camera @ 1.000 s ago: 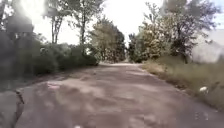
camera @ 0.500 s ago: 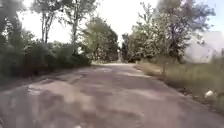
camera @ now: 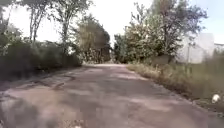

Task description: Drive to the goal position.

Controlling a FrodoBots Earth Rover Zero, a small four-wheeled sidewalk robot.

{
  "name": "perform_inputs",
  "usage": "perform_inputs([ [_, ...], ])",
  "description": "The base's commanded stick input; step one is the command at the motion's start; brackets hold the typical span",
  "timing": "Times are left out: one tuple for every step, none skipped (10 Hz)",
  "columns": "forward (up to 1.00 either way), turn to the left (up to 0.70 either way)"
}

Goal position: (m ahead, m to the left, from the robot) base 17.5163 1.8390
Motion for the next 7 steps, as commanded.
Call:
perform_inputs([
  [1.0, -0.05],
  [1.0, -0.01],
  [1.0, -0.01],
  [1.0, -0.03],
  [1.0, -0.03],
  [1.0, -0.03],
  [1.0, -0.03],
])
